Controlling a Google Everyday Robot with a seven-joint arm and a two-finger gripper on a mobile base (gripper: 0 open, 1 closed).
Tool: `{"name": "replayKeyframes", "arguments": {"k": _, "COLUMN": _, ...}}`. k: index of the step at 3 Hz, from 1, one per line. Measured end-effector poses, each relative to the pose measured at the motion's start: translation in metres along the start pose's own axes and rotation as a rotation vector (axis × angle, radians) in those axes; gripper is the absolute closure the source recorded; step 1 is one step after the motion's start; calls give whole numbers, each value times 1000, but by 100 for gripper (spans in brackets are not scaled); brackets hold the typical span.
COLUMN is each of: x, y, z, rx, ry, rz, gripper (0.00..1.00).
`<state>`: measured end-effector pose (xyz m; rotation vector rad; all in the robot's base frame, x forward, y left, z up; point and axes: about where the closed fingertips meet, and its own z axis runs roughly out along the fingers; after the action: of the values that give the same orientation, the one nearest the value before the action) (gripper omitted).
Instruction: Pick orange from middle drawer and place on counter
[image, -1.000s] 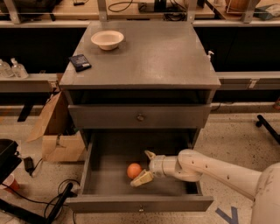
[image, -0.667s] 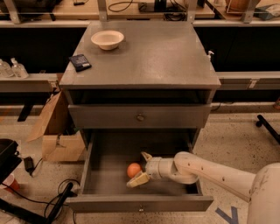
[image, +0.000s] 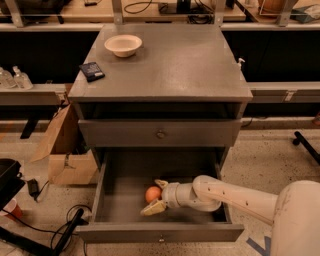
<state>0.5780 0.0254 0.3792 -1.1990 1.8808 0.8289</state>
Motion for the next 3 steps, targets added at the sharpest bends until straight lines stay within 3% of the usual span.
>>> {"name": "replayKeyframes", "arguments": {"k": 1, "x": 10, "y": 3, "z": -3, "rx": -11, "ry": 45, "rz": 5, "gripper": 45}}
{"name": "replayKeyframes", "arguments": {"k": 2, "x": -3, "y": 19, "z": -13, "rx": -9, "ry": 26, "rz": 36, "gripper": 69}}
{"name": "replayKeyframes", "arguments": {"k": 3, "x": -71, "y": 35, "z": -84, "rx": -23, "ry": -30, "rz": 94, "gripper": 98}}
